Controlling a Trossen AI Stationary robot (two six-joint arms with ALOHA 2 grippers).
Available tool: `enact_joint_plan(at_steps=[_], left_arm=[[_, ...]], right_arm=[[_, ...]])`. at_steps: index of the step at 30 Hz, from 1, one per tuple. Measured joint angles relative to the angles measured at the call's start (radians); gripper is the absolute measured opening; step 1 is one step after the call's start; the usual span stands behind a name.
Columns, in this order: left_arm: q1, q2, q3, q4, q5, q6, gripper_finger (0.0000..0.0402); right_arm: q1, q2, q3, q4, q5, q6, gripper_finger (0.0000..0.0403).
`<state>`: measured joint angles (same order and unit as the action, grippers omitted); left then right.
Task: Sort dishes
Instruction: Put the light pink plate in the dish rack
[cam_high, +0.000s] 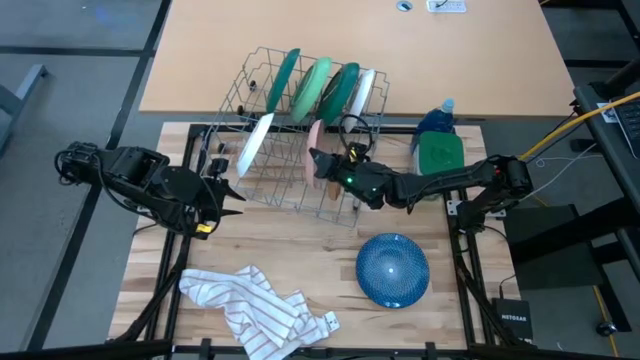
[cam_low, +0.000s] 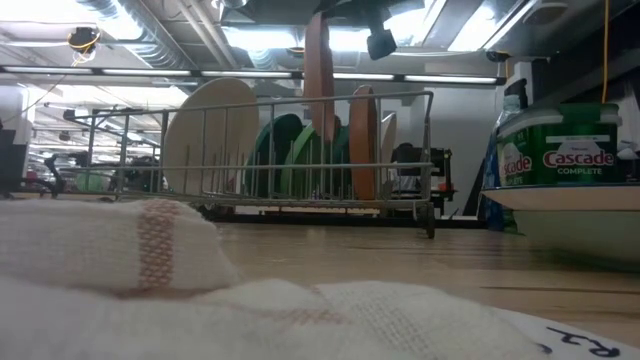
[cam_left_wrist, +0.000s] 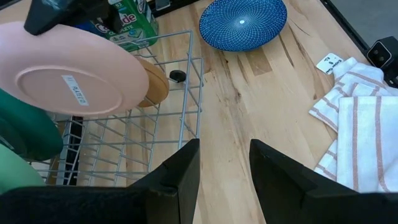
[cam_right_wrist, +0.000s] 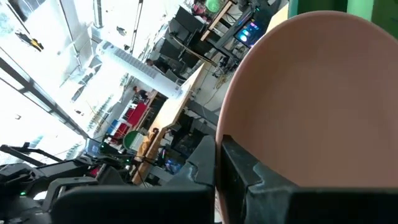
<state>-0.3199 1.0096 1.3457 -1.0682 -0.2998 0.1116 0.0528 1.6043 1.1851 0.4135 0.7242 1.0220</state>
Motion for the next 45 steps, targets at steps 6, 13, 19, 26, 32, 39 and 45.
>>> enact_joint_plan(at_steps=[6, 13, 19, 26, 32, 39, 45], left_arm=[[0.000, 0.000, 0.000, -0.002, 0.000, 0.000, 0.0129], [0.000, 0.000, 0.000, -0.023, 0.000, 0.000, 0.0129], [0.000, 0.000, 0.000, -0.031, 0.000, -0.009, 0.0129], [0.000, 0.000, 0.000, -0.031, 0.000, -0.008, 0.0129], [0.000, 0.000, 0.000, -0.034, 0.000, -0.008, 0.0129], [0.000, 0.000, 0.000, -0.062, 0.000, -0.032, 0.0129], [0.000, 0.000, 0.000, -0.075, 0.000, -0.034, 0.0129]], right_arm=[[0.000, 0.005, 0.000, 0.007, 0.000, -0.001, 0.0006], [0.013, 0.063, 0.000, 0.016, 0.003, 0.027, 0.0006], [0.012, 0.084, 0.000, 0.014, 0.020, 0.043, 0.0006], [0.012, 0.084, -0.001, 0.039, 0.045, 0.019, 0.0006], [0.012, 0.084, -0.001, 0.018, 0.062, 0.017, 0.0006], [0.013, 0.084, -0.001, 0.032, 0.077, 0.017, 0.0006], [0.013, 0.083, -0.001, 0.032, 0.070, -0.005, 0.0006]])
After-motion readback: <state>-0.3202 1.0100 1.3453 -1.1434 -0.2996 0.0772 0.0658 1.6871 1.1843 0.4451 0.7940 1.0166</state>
